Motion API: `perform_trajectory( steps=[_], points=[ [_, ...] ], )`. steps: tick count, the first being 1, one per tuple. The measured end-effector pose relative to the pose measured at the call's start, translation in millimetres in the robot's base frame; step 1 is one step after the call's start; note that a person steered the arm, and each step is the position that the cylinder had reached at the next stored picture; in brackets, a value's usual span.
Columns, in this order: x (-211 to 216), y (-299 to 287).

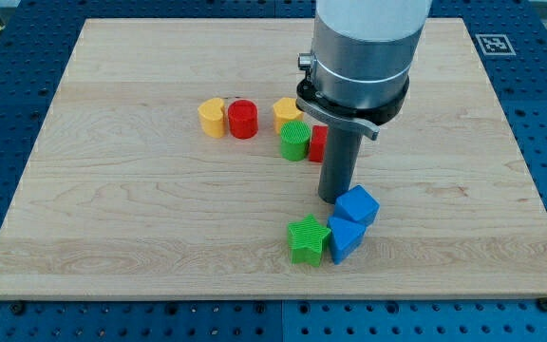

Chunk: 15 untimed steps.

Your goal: Push the red star towards the top right side of the green star

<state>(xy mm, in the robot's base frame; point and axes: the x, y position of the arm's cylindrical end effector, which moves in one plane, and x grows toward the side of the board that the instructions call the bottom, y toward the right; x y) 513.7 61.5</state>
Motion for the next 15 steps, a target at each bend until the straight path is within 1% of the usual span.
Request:
perform_trajectory(
  steps=[1, 2, 4, 6, 7, 8, 9, 10, 11, 12, 13, 14, 15],
  points=[
    [-21.1, 5.7],
    [-27.1, 28.3],
    [-8.4, 36.4],
    [-5.8, 35.8],
    [-40.1, 47.6],
    [-78.6, 73.9],
    [-87.4, 39.2],
    [-67.5, -5.9],
    [-56.2, -14.9],
    [-69.5, -14.9],
    [-87.8, -34.6],
    [-81.3, -62.7],
    [-49.3, -36.3]
  ],
)
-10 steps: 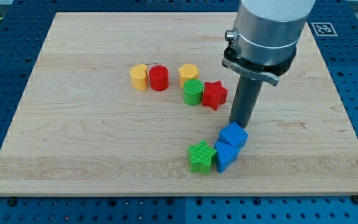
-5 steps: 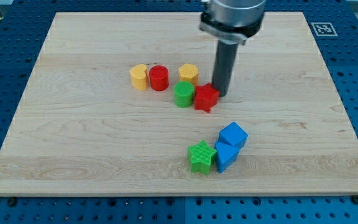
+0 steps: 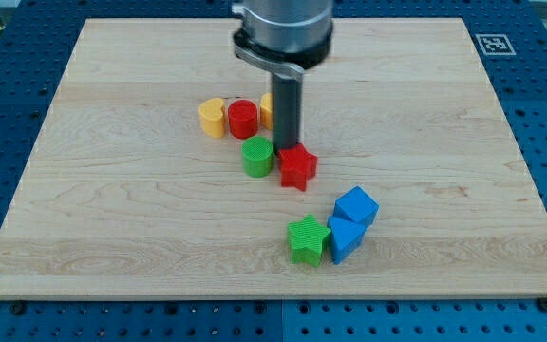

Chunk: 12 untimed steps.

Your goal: Push the red star towards the top right side of the green star

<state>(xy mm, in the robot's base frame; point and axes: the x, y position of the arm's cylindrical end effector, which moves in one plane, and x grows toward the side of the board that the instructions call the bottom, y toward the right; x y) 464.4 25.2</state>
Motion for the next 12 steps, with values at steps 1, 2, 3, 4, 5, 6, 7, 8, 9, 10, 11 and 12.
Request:
perform_trajectory(
  steps=[1, 2, 3, 4, 5, 6, 7, 8, 9, 10, 11, 12],
  points=[
    [16.0, 34.5],
    [11.3, 34.8],
    [10.9, 34.8],
    [33.0, 34.8],
    [43.1, 34.5],
    [34.4, 14.1],
    [27.6, -16.0],
    [27.4, -45.6],
    [27.7, -52.0],
    [28.8, -45.7],
    [26.5, -46.0],
    [37.6, -7.3]
  ],
)
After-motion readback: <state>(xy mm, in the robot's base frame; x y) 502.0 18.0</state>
